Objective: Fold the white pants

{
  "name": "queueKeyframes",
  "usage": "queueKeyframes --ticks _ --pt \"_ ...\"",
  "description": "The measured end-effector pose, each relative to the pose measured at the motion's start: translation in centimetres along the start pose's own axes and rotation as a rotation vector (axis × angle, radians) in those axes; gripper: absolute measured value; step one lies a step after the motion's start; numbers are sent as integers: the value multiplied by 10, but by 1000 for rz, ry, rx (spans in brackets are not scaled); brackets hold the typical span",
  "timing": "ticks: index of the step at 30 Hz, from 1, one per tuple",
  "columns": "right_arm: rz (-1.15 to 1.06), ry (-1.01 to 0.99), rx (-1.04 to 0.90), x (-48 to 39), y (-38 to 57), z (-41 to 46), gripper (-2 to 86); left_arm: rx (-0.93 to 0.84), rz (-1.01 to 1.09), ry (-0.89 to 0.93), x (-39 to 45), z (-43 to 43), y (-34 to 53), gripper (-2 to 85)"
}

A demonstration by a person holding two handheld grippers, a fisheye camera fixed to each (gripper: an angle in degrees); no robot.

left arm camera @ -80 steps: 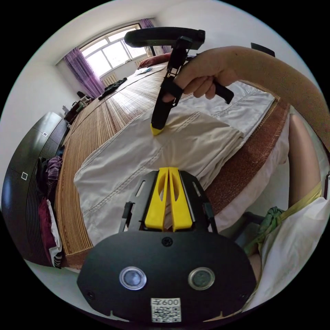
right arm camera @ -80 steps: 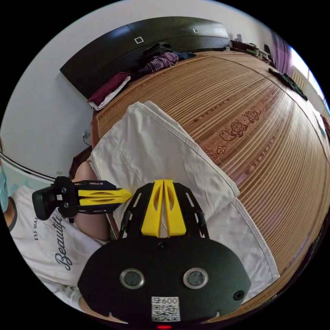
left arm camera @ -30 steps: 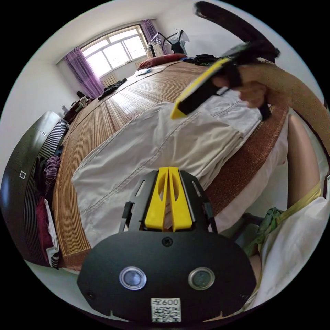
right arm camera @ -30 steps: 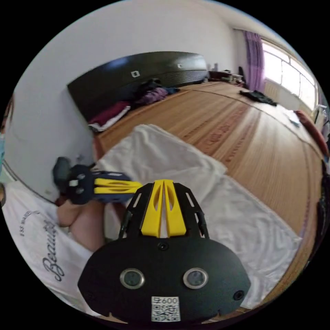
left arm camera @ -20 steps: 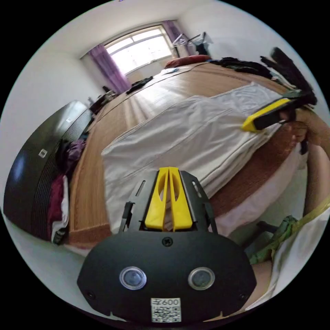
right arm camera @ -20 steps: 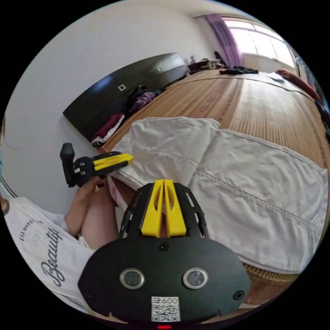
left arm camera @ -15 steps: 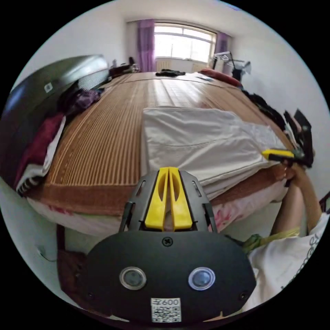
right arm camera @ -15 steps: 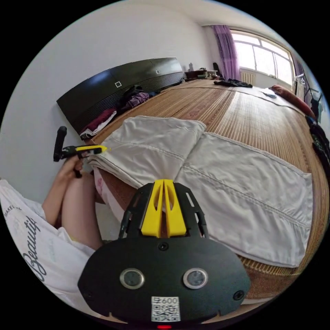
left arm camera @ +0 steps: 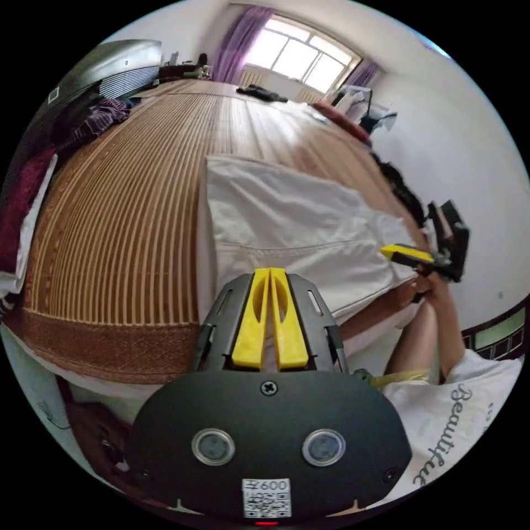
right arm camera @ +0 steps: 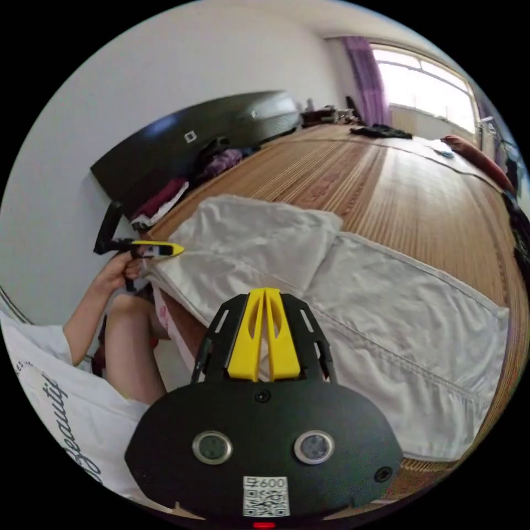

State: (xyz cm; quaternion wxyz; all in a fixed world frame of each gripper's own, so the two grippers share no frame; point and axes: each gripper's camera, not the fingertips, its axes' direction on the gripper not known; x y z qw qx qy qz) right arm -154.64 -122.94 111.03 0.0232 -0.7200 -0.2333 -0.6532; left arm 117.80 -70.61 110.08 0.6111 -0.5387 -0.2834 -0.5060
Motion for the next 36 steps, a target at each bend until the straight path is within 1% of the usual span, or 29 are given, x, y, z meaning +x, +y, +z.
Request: queueKeyframes --ticks 1,2,3,4,5,6,8,9,11,12,13,15,16,17,19,21,22,24,25,26,28,29,30,31,32,33,34,35,36 --pt "-40 49 -30 -8 -1 10 -8 34 16 -10 2 4 9 7" --pt "-89 96 6 -16 3 10 -9 65 -22 -32 1 4 21 7" --pt "-102 108 19 -18 4 10 -9 77 -41 -59 3 3 27 7" --pt "-111 116 35 -20 8 10 -9 109 -75 -128 8 2 40 6" --pt "-85 101 51 -16 12 3 -8 170 -112 -184 15 -1 55 6" --pt "-58 80 61 -11 15 -3 -8 209 -121 -196 19 -2 63 6" --pt "50 21 209 10 41 -45 -8 351 -110 -107 35 -3 94 5" --pt "70 37 254 15 50 -57 -8 378 -106 -69 40 -2 100 5" --pt "159 229 386 35 88 -100 -8 421 -33 79 71 19 110 5" --pt "191 283 399 41 95 -107 -8 408 -7 105 82 29 109 5" --pt "229 334 411 52 106 -118 -8 355 59 136 108 51 103 5" --pt "211 275 385 64 113 -121 -8 250 191 129 154 91 90 6" --pt "186 228 346 67 113 -117 -8 190 288 94 185 115 78 7" --pt "142 227 302 65 113 -112 -8 160 378 53 212 133 64 7" --pt "148 309 274 65 116 -109 -8 160 435 34 240 154 42 8" --pt "198 363 306 74 126 -115 -6 135 432 79 253 182 20 8" --pt "243 367 340 83 134 -123 -4 80 431 76 259 210 10 8" --pt "305 364 385 97 145 -136 2 -52 424 -34 264 266 10 8" --pt "345 388 399 107 151 -144 9 -149 474 -135 271 304 20 7" --pt "383 438 393 116 155 -150 32 -121 514 -176 282 319 37 7" --pt "422 528 359 129 159 -157 57 -47 460 -264 301 314 63 6" --pt "457 595 330 138 162 -158 67 20 472 -278 322 301 86 5" --pt "478 627 320 143 163 -158 71 55 490 -282 334 294 98 4" --pt "526 677 295 155 164 -156 77 107 500 -328 355 279 122 4" --pt "577 703 252 167 164 -152 82 159 468 -429 372 267 144 3" --pt "596 709 218 173 163 -148 82 192 462 -481 381 261 155 3" --pt "626 719 130 186 162 -137 81 255 470 -552 395 253 179 2" --pt "640 752 95 192 163 -126 74 295 464 -566 404 248 198 2" --pt "636 775 127 190 164 -124 70 303 463 -558 407 247 207 2"
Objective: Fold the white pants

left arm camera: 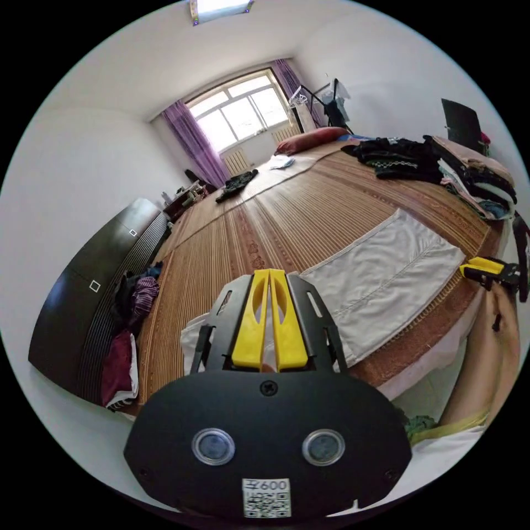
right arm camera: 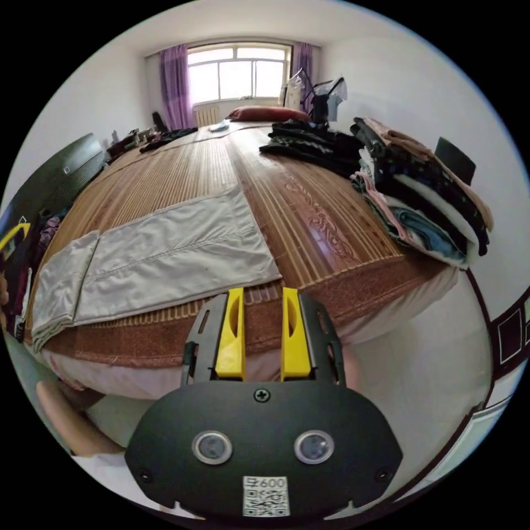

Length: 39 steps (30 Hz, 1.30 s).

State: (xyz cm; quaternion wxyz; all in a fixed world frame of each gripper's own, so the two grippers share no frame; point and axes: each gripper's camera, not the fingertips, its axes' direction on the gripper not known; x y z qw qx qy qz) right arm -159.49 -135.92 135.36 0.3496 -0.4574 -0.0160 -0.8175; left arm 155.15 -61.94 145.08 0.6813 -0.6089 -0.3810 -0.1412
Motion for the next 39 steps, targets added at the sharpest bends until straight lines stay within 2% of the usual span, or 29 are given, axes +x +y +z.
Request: queueKeyframes --ticks 3,5,10,15,22,30,34,37,39 --pt "5 58 50 -8 8 7 47 7 5 29 23 -13 25 2" --pt "52 -15 46 -2 8 13 10 11 9 6 40 -14 44 2" --pt "64 -89 73 8 13 20 -6 3 6 21 63 -9 71 2" --pt "109 -239 231 15 12 -7 -8 -20 -8 34 68 1 90 2" --pt "-91 -433 400 -48 -9 -58 -9 -42 -68 66 51 4 102 2" --pt "-168 -323 245 -71 26 -4 -9 -40 -90 63 19 -11 90 3" --pt "-159 -498 182 -86 45 26 -9 -76 -81 64 3 -10 76 3" --pt "-279 -628 163 -139 55 32 -9 -113 -90 100 -15 -9 66 3" --pt "-379 -648 151 -177 63 34 -9 -128 -90 88 -27 -12 60 3"
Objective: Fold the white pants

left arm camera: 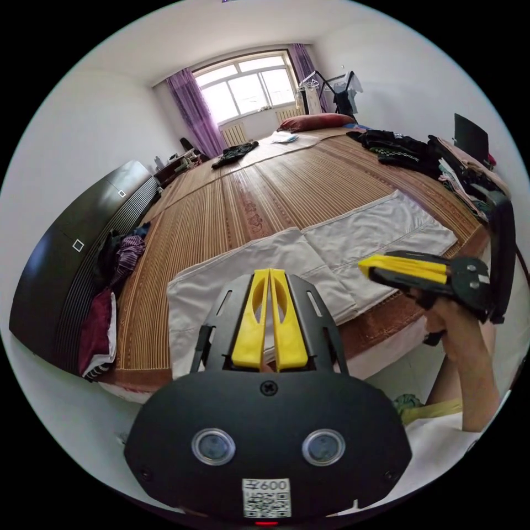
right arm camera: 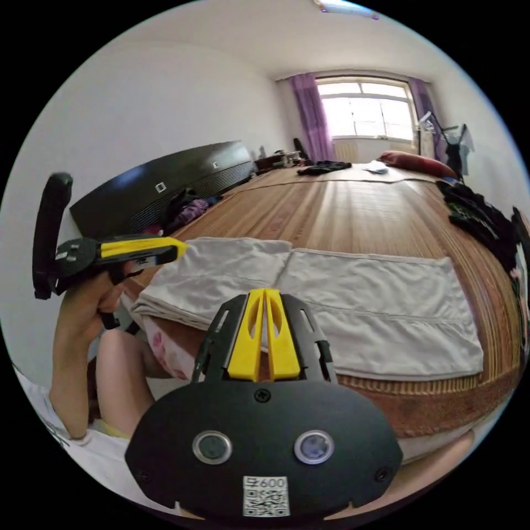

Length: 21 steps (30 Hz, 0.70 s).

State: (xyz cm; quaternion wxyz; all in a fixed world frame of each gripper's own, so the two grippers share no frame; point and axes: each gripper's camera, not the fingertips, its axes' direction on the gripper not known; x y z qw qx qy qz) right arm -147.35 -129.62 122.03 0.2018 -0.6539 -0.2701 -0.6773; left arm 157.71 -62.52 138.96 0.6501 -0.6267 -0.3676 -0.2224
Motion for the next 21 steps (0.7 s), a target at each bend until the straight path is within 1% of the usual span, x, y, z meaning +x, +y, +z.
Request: queueKeyframes --ticks 3,5,6,7,9,10,11,12,13,14,16,18,19,21 --pt "-80 -31 -87 -41 0 47 -9 -21 -19 6 -24 -9 -14 6" --pt "-179 -47 -229 -75 5 87 -8 -50 -32 13 -47 -14 -23 11" --pt "-201 -24 -222 -83 8 91 -8 -59 -32 4 -54 -15 -25 13" --pt "-267 -19 -190 -98 15 92 -8 -78 -46 -37 -71 -19 -25 19" --pt "-313 -98 -195 -109 23 94 -8 -75 -120 -100 -114 -28 -18 36" --pt "-316 -123 -208 -110 27 97 -8 -64 -202 -102 -154 -34 -9 59" --pt "-311 -108 -212 -107 32 100 -8 -87 -278 -56 -198 -35 2 91" --pt "-308 -104 -209 -106 34 100 -8 -116 -326 -19 -223 -34 7 102" --pt "-291 -119 -196 -100 37 99 -8 -185 -440 62 -273 -28 19 123" --pt "-261 -157 -185 -93 39 98 -8 -226 -528 165 -316 -23 32 119" --pt "-222 -204 -178 -85 40 99 -9 -214 -617 277 -361 -24 48 103" --pt "-218 -221 -184 -83 42 104 -9 -228 -620 314 -382 -28 48 88" --pt "-228 -208 -194 -84 44 108 -8 -255 -587 322 -385 -31 41 79" --pt "-246 -184 -205 -87 46 115 -8 -243 -535 289 -384 -43 27 63"
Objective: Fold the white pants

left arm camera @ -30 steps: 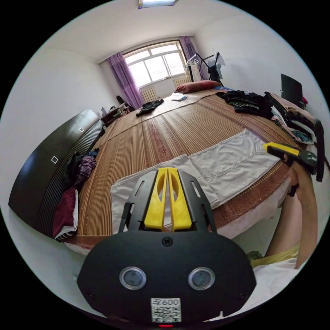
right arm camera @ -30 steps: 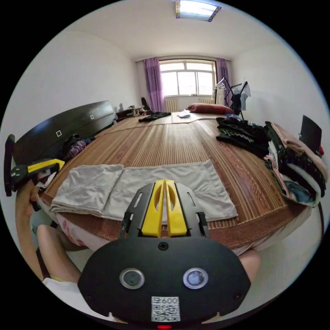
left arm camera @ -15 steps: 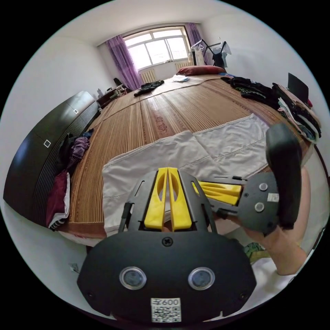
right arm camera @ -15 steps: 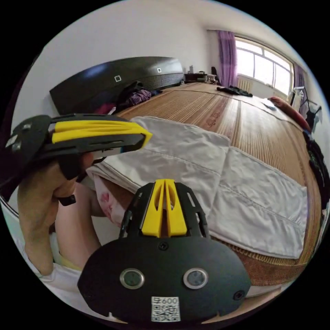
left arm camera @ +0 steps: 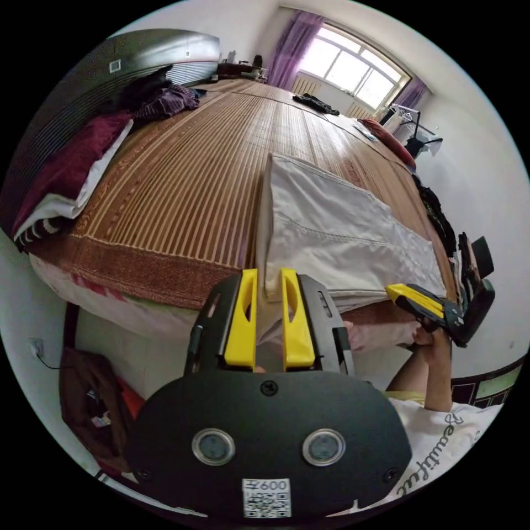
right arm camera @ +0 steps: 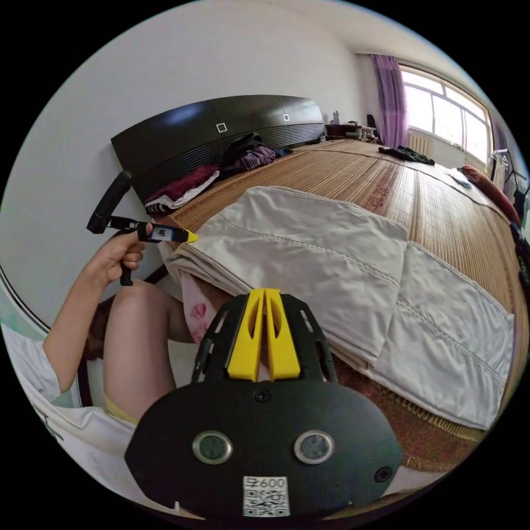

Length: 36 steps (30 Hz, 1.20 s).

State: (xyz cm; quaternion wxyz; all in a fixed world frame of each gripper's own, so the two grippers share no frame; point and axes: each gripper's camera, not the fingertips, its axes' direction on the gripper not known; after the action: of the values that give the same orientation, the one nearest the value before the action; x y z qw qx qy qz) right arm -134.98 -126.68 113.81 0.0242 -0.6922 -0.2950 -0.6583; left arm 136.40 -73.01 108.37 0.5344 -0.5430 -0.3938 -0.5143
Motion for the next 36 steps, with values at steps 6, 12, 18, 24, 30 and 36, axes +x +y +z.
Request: queueKeyframes --ticks 6,12,18,24,30,36 --pt "-19 40 0 -4 1 11 -8 37 46 -114 21 -47 -18 43" --pt "0 42 6 0 0 18 -8 21 104 -137 33 -74 -32 66" --pt "-7 61 16 -2 -6 20 -8 26 166 -219 57 -90 -35 80" --pt "-1 55 32 2 -14 16 -8 108 154 -277 63 -111 -31 33" --pt "17 42 43 7 -26 9 -8 97 173 -268 58 -108 -35 15" --pt "58 -41 111 14 -48 -21 -8 109 216 -275 37 -119 -36 11"
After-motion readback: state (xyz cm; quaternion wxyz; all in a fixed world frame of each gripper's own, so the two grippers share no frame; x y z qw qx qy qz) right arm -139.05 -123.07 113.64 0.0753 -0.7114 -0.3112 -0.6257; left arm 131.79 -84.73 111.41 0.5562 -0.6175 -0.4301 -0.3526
